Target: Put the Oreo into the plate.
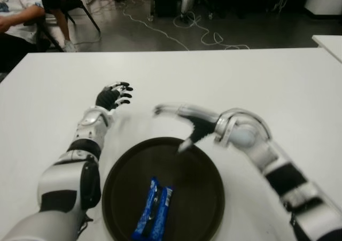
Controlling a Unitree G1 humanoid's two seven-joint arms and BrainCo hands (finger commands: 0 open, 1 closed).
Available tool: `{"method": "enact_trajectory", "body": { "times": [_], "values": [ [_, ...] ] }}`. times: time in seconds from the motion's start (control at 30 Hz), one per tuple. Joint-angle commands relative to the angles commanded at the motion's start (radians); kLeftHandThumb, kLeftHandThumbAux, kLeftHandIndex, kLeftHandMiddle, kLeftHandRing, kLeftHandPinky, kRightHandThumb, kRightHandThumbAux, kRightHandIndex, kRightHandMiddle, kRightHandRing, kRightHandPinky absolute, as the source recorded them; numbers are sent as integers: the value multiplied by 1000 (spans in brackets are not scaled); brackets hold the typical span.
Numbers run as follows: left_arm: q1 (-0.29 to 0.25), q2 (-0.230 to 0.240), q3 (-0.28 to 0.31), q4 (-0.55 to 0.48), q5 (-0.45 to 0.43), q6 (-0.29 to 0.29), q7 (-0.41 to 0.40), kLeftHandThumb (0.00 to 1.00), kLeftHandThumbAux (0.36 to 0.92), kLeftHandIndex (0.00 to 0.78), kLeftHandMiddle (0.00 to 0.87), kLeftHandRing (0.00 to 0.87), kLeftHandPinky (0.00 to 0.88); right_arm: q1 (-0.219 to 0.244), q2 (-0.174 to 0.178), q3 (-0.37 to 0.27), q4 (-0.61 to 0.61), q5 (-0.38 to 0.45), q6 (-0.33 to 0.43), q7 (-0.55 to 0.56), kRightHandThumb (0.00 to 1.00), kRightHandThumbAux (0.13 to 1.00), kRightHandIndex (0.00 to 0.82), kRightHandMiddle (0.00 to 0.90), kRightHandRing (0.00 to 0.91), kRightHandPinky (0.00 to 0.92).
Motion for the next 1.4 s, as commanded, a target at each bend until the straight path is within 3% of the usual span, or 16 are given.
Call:
{"method": "enact_trajectory", "body": {
  "times": [0.1, 0.27, 0.57, 0.73, 0.83, 0.93, 1.1, 1.4],
  "values": [
    [1, 2, 0, 1, 1, -1, 1, 829, 676, 430, 462, 512, 528, -73, -7, -5, 164, -34, 17, -105, 0, 749, 0, 0, 0, 0],
    [1, 3, -1, 1, 2, -2, 4, 829, 676, 428, 463, 513, 531, -105, -18, -14, 302, -54, 21, -226, 0, 756, 0, 0, 0, 0],
    [0, 7, -3, 2, 4, 0, 1, 827, 678, 420, 465, 518, 542, -193, 8, -38, 543, -43, 71, -382, 0, 694, 2, 15, 8, 3],
    [-2, 8, -3, 3, 5, 3, 2, 827, 679, 419, 465, 514, 533, -213, 28, -66, 599, -21, 104, -418, 0, 698, 35, 67, 51, 25],
    [-2, 8, -5, 5, 8, 4, 6, 828, 678, 421, 464, 512, 532, -188, 43, -116, 618, 25, 101, -461, 0, 702, 53, 85, 64, 37],
    [-1, 8, -9, 5, 13, 0, 11, 828, 677, 427, 462, 513, 535, -157, 54, -195, 655, 96, 95, -446, 0, 706, 83, 118, 107, 109],
    [-1, 7, -10, 4, 14, -2, 15, 829, 676, 432, 461, 515, 539, -144, 87, -298, 673, 194, 113, -402, 0, 748, 147, 204, 211, 243],
    [-2, 8, -4, 4, 5, 2, 7, 830, 676, 432, 462, 521, 548, -185, 114, -502, 669, 400, 213, -181, 0, 774, 174, 266, 285, 326]
  ]
}}
